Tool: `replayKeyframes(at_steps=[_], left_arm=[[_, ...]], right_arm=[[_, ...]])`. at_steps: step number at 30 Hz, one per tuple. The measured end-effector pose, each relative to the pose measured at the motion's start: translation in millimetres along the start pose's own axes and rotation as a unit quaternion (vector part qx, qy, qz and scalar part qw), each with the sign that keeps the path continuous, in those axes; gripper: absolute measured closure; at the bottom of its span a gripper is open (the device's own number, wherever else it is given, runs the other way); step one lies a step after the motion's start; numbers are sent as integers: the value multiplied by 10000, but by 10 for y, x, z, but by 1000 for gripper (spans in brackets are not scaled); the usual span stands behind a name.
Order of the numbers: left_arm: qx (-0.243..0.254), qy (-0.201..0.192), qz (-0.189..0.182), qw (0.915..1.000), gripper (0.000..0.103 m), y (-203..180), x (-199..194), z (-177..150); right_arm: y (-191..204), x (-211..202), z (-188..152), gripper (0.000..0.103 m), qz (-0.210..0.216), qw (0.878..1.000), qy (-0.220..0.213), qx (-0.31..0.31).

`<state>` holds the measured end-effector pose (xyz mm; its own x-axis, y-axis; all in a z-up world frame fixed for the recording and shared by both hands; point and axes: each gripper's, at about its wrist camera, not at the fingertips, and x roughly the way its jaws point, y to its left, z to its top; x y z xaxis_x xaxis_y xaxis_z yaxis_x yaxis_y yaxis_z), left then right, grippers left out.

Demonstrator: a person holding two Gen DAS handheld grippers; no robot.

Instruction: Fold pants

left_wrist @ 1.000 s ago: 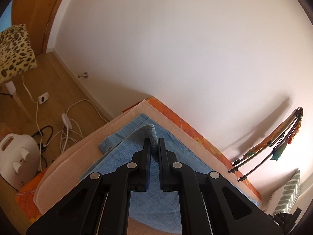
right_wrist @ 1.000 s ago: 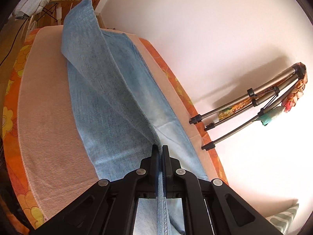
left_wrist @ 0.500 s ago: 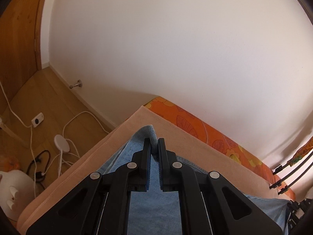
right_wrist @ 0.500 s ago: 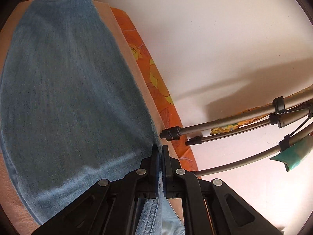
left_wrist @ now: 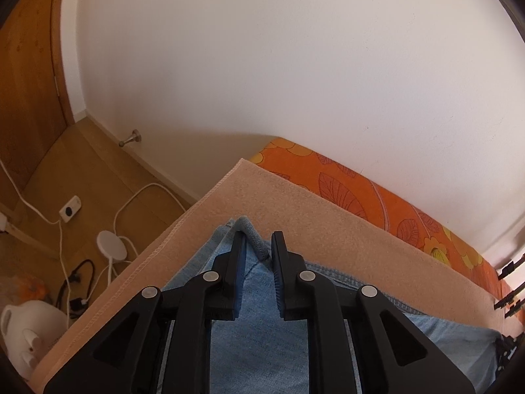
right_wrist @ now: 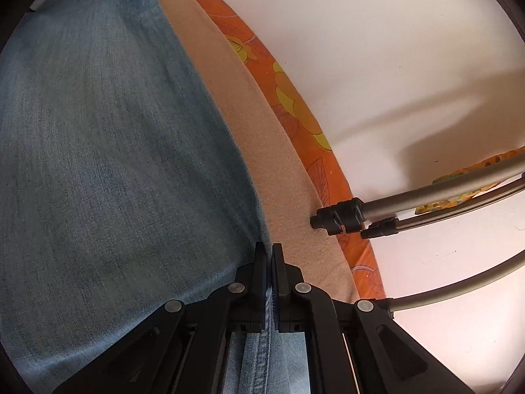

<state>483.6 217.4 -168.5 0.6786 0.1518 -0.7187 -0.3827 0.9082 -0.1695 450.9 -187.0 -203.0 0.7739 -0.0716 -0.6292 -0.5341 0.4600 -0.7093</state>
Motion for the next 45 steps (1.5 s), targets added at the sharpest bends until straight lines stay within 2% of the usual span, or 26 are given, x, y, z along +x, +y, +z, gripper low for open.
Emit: replayKeyframes(at_steps=[1,2,4,5,6,8,11,13,15,21,25,30,33,40,45], left_arm=[[10,-4,57,10000,74,-14,34,57],[-4,-26,92,10000,71,-7,13,85],[-31,-87,110,9999,62,13,-62,134],[-26,-132,130,9998,60,45,-103,160],[-18,-168,131,9998,59,79,-144,185],[5,-227,205,9995,59,141,-230,217],[30,-238,120,9996,59,204,-377,203],[289,-265,101,9992,59,140,-508,151],[557,-304,18,9980,59,49,-659,76],[1127,-322,-572,9915,59,-297,-1118,-161],[1472,-337,-1091,9825,59,-602,-1406,-359],[2037,-186,-1745,9632,59,-1156,-1685,-739],[2369,-21,-2123,9481,59,-1545,-1815,-1006],[3140,401,-2837,9051,59,-2387,-2099,-1700],[3611,715,-3102,8765,59,-2868,-2215,-2177]], right_arm=[[-10,-7,0,103,2,10000,2,45],[-20,-8,-5,101,-6,10000,11,93],[-52,-27,-1,83,-14,9998,29,211],[-71,-49,4,70,-61,9996,-4,279],[-89,-76,9,67,-65,9994,-46,336],[-128,-136,21,66,-16,9989,-103,456],[-155,-271,19,61,20,9978,-243,622],[-184,-402,1,61,111,9963,-367,768],[-237,-560,-43,56,206,9934,-511,1001],[-474,-1197,-372,43,374,9782,-1012,1775],[-647,-1652,-805,42,367,9654,-1241,2266],[-732,-2081,-1510,42,218,9552,-1183,2706],[-709,-2261,-1970,42,48,9530,-997,2861],[-600,-2512,-3135,42,-239,9378,-451,3434],[-363,-2619,-3812,42,-133,9304,-212,3657]])
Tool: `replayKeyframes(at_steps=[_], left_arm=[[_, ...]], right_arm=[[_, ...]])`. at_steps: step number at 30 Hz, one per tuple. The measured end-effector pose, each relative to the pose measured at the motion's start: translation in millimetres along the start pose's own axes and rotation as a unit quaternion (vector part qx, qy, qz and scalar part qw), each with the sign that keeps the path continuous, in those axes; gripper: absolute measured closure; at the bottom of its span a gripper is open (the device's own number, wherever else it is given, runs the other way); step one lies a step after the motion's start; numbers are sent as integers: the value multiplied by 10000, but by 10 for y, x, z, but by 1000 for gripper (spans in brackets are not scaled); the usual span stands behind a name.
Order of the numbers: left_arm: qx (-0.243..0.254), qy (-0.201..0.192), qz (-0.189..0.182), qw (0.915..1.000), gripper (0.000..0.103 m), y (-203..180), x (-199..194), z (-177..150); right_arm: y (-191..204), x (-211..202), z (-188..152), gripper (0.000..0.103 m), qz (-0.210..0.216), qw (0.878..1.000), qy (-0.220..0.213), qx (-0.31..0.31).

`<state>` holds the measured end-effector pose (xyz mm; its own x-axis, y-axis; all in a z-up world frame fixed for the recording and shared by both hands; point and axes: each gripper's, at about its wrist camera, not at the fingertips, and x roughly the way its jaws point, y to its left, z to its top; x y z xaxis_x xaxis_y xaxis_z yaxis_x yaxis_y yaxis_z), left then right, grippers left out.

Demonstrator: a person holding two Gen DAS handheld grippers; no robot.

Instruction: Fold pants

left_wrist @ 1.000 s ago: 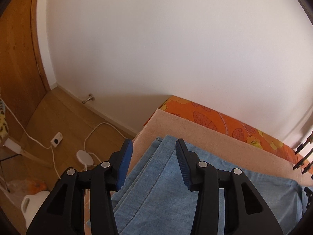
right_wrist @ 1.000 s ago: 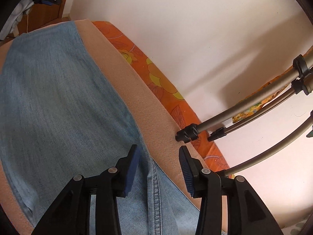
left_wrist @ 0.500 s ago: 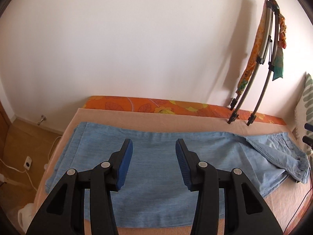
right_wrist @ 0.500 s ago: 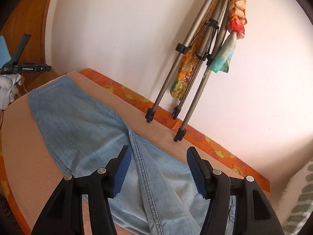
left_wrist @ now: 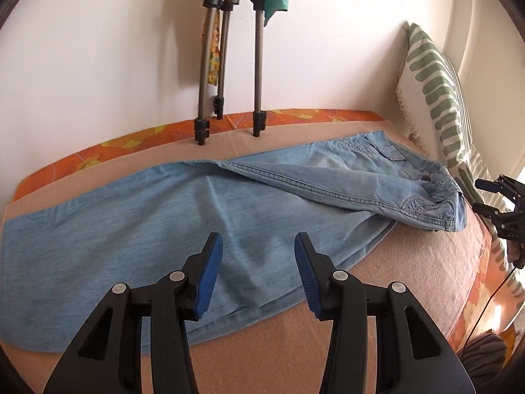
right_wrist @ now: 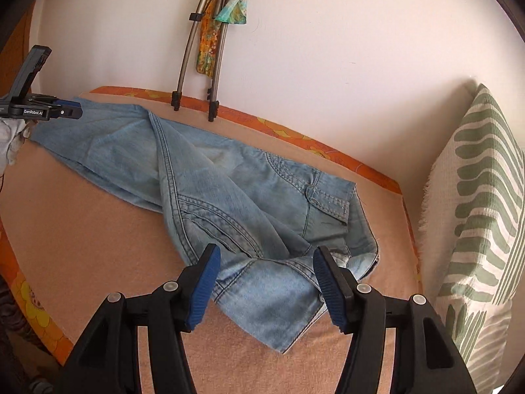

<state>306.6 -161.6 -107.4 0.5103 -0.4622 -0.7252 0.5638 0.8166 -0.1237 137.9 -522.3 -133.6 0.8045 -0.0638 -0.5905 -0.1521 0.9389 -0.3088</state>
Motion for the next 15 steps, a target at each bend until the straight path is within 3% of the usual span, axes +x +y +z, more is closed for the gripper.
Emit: replayKeyframes(at_steps=[4,9,15], left_arm=[[247,237,-216,9992,59,-373,243,-31],[388,506,-316,9975,59,-655,507,-42],[599,715,-282,9952,59,-854,745,-6]], right_arm=[[-11,-15,-330,36,18,9998,88,-171],[89,50,-515,20,-93,9983,30,-580],[337,241,-629,18,-437,9898,-53,-1358]])
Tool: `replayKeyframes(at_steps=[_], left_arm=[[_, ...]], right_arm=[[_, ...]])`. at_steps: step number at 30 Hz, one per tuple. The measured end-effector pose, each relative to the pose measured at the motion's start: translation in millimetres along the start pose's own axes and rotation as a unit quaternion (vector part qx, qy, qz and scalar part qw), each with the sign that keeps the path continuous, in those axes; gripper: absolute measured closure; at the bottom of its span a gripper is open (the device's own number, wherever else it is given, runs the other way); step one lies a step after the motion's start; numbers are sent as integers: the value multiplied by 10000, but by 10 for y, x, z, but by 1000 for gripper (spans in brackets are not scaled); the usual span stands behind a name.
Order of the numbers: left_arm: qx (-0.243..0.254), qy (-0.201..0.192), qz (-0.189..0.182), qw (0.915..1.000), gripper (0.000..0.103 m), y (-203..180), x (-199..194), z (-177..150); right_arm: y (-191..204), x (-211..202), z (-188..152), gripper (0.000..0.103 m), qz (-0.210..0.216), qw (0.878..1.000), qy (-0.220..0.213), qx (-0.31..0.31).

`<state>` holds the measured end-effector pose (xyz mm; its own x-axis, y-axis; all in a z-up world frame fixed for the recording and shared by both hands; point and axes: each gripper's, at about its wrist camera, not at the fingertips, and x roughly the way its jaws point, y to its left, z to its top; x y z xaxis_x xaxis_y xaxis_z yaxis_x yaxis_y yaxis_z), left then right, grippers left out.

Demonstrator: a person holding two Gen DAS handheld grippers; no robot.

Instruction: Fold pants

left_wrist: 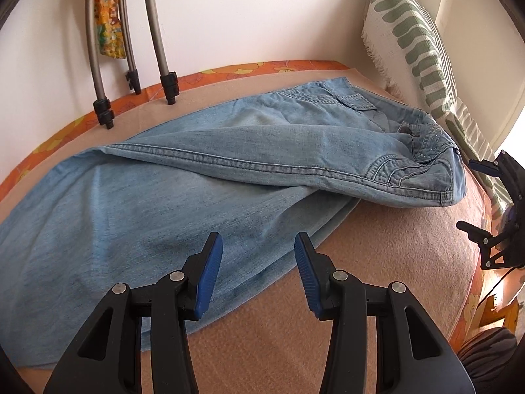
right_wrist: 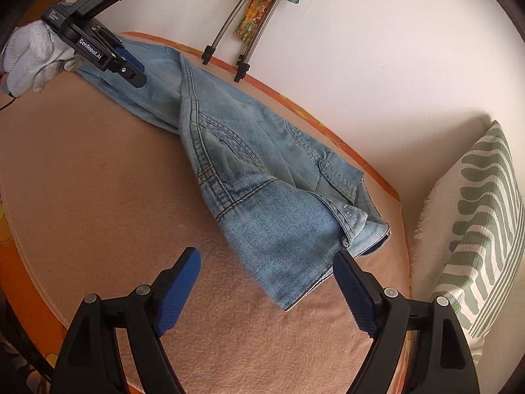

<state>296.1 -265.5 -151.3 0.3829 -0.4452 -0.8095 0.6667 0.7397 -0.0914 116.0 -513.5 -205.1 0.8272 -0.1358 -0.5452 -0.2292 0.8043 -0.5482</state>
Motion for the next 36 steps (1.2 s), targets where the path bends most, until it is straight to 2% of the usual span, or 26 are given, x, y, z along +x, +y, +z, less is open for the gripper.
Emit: replayKeyframes(at_steps=[4,5,6,7,9,10,12,15,20,24,30,34,36], left_arm=[[33,96,25,9999,59,-53,137,40],[39,113,27,9999,59,-66,160,43],[55,125,23,9999,59,-79,178,46],[83,127,18,9999,59,-91,191,46],[147,121,35,9998,59,-112,208,48],[182,117,42,9998,59,-118,215,49],[234,109,52,9997,59,-122,224,59],[298,93,51,9995,59,-116,228,86],[346,-73,78,9993,59,-70,174,212],[338,-151,239,9990,59,37,231,395],[271,-201,501,9982,59,230,491,705],[232,-256,573,9978,59,321,654,846],[225,-197,530,9981,59,336,739,856]], right_arm=[[135,90,-1,21,-476,9975,-79,-512],[155,126,4,26,-631,9961,-49,-614],[164,156,5,40,-749,9947,-27,-708],[158,183,9,47,-810,9937,15,-769],[93,194,37,68,-722,9949,49,-702],[40,179,55,71,-662,9959,17,-609],[-66,126,99,87,-589,9973,-90,-431],[-234,43,212,96,-536,9979,-229,-277],[-639,13,565,101,-678,9965,-407,-252],[-1035,215,930,102,-748,9961,-416,-235],[-1505,912,1343,103,-975,9948,-26,-308],[-1768,1498,1427,103,-895,9954,337,-74],[-1802,1829,1385,103,-717,9957,592,4]])
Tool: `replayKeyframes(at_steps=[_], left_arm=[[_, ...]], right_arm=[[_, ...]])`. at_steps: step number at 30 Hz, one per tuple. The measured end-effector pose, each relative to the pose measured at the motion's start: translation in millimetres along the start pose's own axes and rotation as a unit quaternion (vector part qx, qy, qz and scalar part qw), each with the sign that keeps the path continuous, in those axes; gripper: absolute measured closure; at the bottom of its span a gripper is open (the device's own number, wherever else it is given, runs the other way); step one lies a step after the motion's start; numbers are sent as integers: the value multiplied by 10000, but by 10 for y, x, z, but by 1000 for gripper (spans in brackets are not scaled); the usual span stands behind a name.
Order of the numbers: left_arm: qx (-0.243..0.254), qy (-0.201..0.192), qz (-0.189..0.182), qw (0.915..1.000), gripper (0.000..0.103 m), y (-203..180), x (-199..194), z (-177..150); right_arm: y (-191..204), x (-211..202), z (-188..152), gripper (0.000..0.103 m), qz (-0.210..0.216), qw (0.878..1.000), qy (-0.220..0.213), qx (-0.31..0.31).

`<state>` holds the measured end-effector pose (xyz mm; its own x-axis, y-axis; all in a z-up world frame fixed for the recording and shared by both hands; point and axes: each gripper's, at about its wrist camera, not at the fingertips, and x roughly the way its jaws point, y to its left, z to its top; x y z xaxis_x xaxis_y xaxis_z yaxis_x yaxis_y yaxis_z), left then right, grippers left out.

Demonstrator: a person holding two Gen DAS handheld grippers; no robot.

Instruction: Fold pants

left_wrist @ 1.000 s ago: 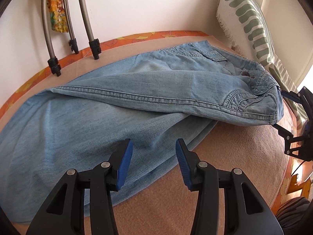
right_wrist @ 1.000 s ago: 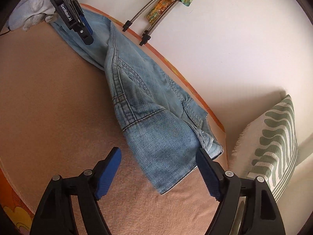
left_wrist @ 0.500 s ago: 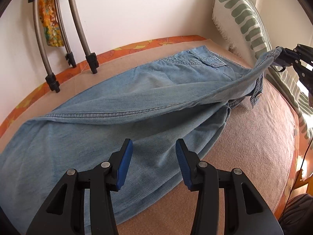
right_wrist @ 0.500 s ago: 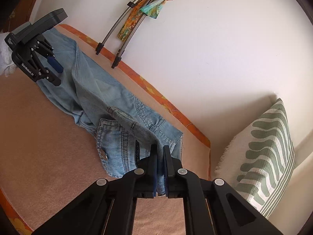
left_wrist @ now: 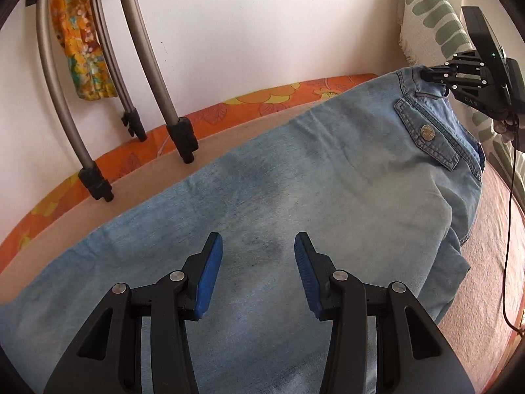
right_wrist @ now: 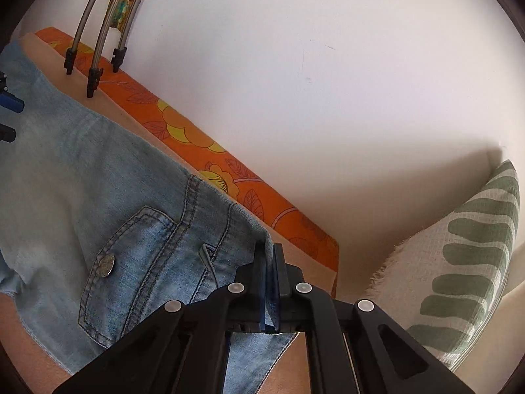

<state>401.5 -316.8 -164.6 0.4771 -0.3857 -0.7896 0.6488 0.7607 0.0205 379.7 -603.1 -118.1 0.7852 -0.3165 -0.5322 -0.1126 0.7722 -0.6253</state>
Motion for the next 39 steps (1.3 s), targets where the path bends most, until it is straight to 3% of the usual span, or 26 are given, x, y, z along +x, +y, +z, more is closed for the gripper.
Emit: replayKeyframes(at_steps=[4,7,9,11,13,14,15,19,22,29,35,39], left_arm=[[237,69,34,9997,59,-65,45,-73],[239,4,-93,9997,59,-86,-64,-122],[215,-34,-181,9996,59,-115,-160,-158],[224,-67,-341,9991,59,-181,-260,-191],[333,-135,-502,9981,59,-311,-373,-225],[437,-160,-578,9972,59,-405,-430,-235],[551,-194,-655,9961,59,-496,-480,-251],[1000,-253,-962,9900,48,-871,-589,-290],[1378,-211,-1045,9847,48,-1114,-559,-316],[2118,-121,-879,9733,48,-1506,-427,-362],[2446,-118,-674,9672,48,-1617,-281,-363],[2543,-89,-661,9648,48,-1645,-206,-380]], right_arm=[[138,498,-66,103,117,9987,500,-70],[164,618,-142,101,158,9977,656,44],[96,633,-189,65,14,9973,715,192],[-13,552,-254,56,-99,9963,697,493],[-157,383,-356,50,124,9930,609,1004],[-222,276,-426,42,182,9901,543,1281],[-284,172,-508,32,180,9863,498,1559],[-409,-222,-919,20,355,9672,458,2474],[-429,-385,-1267,15,484,9402,644,3309],[-390,-270,-1819,16,1509,8463,908,5028],[-345,-114,-1898,16,2025,7954,925,5637],[-320,-17,-1897,19,2236,7758,893,5833]])
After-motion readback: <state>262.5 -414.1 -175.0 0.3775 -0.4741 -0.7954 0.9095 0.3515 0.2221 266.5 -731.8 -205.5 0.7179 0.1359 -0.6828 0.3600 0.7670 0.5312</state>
